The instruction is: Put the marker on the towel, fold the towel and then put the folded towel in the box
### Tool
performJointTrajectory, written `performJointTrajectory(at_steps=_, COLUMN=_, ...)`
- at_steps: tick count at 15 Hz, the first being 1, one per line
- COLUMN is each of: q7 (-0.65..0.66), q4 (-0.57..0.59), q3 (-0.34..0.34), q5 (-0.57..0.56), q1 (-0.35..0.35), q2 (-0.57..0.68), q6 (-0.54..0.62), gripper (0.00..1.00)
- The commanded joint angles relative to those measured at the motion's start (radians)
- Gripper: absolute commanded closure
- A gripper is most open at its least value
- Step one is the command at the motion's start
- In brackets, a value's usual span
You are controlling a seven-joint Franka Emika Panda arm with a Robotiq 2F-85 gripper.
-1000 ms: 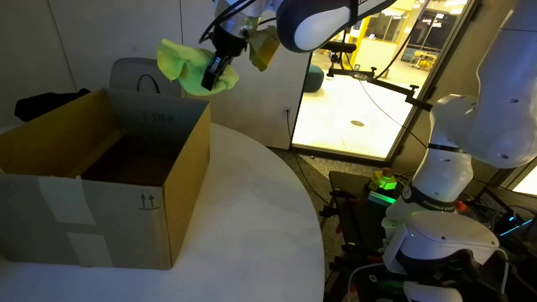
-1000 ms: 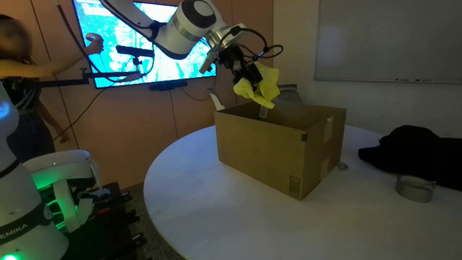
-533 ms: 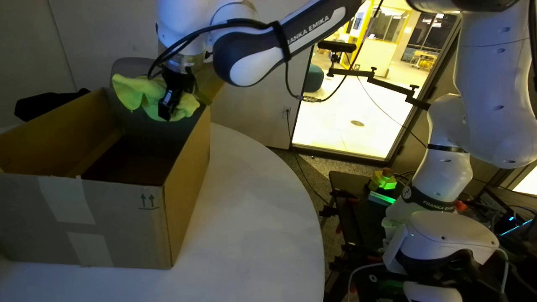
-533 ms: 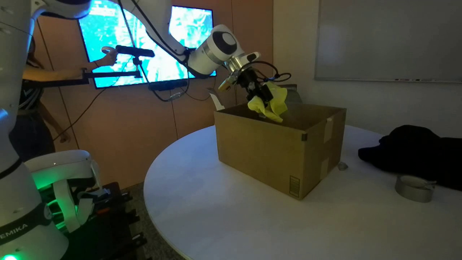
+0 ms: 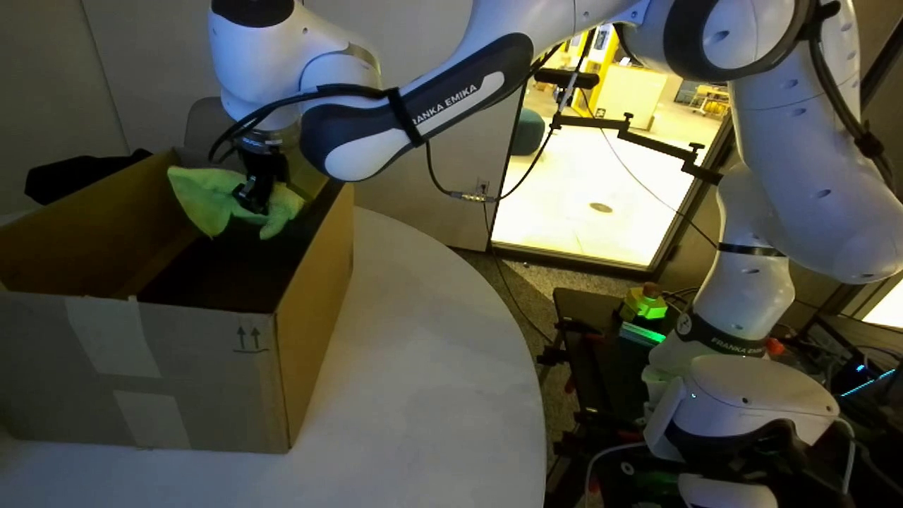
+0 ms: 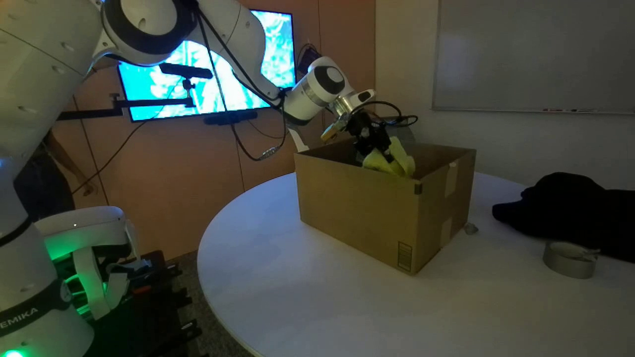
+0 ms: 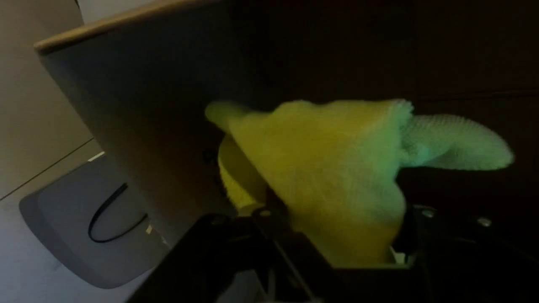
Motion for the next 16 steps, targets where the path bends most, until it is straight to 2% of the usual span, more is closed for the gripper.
performJointTrajectory(at_steps=1, q7=-0.094, q4=-0.060, q3=-0.022, q5=0.017, q1=0.002, q2=-0.102, q6=0.009, gripper=0.11)
performJointTrajectory(at_steps=2, q7=-0.117, q4=-0.088, q3=-0.022, q5=0.018, q1=-0.004, q2=-0.140, q6=0.012, gripper=0.03)
performJointTrajectory(at_steps=3, q7=-0.147, q4=-0.143, q3=-0.015, q5=0.027, q1=-0.017, q2=-0.199, q6=0.021, gripper=0.00)
performJointTrajectory(at_steps=6, q7=-0.255, q4=-0.273, q3=0.004, q5=0.088, q1=-0.061, q2=-0.348, q6=-0.001, gripper=0.00)
performJointTrajectory(at_steps=11, q7=-0.438, q4=-0.522, q3=0.015, q5=0.254, q1=-0.131, q2=-0.606, q6=-0.106, gripper=0.00)
performJointTrajectory(at_steps=16, q7=-0.508, q4=-0.804, q3=0.001, q5=0.317, q1=-0.190, q2=-0.861, q6=-0.119, gripper=0.00)
